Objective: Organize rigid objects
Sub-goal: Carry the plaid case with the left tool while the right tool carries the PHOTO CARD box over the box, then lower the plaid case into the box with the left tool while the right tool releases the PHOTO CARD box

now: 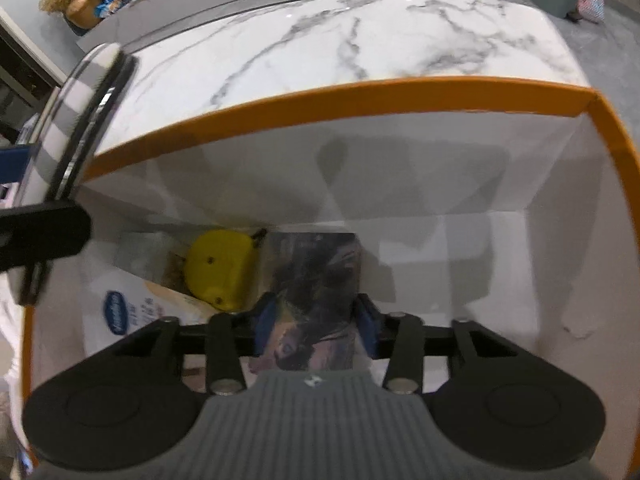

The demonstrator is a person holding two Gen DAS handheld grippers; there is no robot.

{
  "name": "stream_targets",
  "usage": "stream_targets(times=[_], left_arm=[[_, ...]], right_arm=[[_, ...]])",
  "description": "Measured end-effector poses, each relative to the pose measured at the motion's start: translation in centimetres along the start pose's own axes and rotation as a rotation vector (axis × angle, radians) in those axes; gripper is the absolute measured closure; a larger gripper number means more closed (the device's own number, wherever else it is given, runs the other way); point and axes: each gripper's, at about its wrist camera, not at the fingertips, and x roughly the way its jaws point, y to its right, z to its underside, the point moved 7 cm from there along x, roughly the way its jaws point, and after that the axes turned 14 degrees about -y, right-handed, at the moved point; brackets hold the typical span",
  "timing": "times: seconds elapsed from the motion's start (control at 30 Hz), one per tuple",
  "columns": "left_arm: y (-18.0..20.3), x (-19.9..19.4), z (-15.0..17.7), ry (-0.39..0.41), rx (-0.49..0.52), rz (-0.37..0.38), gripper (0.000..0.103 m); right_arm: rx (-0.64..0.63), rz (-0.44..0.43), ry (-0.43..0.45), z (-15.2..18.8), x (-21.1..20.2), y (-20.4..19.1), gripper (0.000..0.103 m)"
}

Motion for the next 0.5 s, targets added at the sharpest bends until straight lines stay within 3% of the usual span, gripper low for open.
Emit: stream_targets(times=[0.23,0.5], left_arm=[[1.1,-0.5,-0.3,0.002,-0.004,0.019,0.026],[5.7,-0.7,0.2,-0.053,0.010,0.122,0.026]], right_arm=[[-0.034,0.000,0.039,0.0,-0.8,-0.4,0.069],[-0.084,0.125,0.185,2.7,-7.7,1.9,0.067]])
